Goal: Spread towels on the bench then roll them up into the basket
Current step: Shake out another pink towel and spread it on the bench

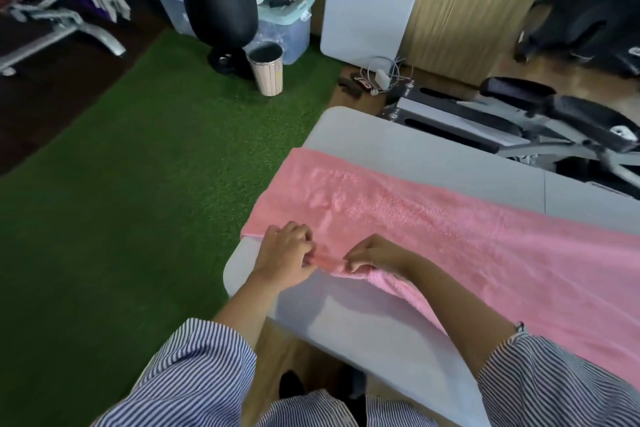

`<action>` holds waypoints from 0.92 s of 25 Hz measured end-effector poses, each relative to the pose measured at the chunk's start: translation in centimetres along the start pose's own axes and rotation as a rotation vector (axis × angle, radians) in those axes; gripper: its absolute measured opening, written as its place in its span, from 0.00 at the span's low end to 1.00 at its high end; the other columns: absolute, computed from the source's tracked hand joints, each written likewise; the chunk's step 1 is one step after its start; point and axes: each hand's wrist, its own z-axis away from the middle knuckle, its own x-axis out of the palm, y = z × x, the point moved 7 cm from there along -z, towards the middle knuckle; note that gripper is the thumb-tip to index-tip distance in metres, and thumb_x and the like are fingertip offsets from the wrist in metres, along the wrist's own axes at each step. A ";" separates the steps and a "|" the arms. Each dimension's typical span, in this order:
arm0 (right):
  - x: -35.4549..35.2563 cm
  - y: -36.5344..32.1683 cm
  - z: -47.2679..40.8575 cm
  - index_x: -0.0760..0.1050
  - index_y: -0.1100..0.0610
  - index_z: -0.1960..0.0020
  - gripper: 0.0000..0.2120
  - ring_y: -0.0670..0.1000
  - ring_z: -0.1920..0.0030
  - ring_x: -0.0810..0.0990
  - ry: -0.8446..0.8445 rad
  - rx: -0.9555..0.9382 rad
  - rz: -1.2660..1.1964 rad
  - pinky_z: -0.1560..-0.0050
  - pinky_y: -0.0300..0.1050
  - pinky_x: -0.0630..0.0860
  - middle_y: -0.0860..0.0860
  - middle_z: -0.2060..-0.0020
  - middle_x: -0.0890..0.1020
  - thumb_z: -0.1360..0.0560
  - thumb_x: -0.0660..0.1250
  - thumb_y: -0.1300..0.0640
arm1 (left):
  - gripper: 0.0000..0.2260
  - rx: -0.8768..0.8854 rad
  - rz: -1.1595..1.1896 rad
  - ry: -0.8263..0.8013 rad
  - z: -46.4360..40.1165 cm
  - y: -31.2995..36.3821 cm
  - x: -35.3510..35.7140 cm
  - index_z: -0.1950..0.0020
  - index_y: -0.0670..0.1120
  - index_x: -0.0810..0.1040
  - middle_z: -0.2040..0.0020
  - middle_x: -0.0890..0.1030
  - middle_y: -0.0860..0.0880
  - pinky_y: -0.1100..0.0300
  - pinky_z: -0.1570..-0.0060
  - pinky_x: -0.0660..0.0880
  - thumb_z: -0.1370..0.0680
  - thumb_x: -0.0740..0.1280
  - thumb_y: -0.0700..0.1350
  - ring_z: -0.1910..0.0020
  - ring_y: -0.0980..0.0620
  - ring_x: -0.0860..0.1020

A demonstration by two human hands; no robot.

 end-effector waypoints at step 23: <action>-4.8 4.1 0.1 0.78 0.59 0.43 0.12 0.51 0.43 0.78 0.116 0.065 0.553 0.36 0.47 0.70 0.54 0.43 0.81 0.24 0.61 0.60 | 0.16 -0.905 -0.252 -0.407 2.3 -10.3 -2.7 0.34 0.50 0.71 0.40 0.75 0.48 0.33 0.31 0.54 0.22 0.62 0.49 0.43 0.47 0.77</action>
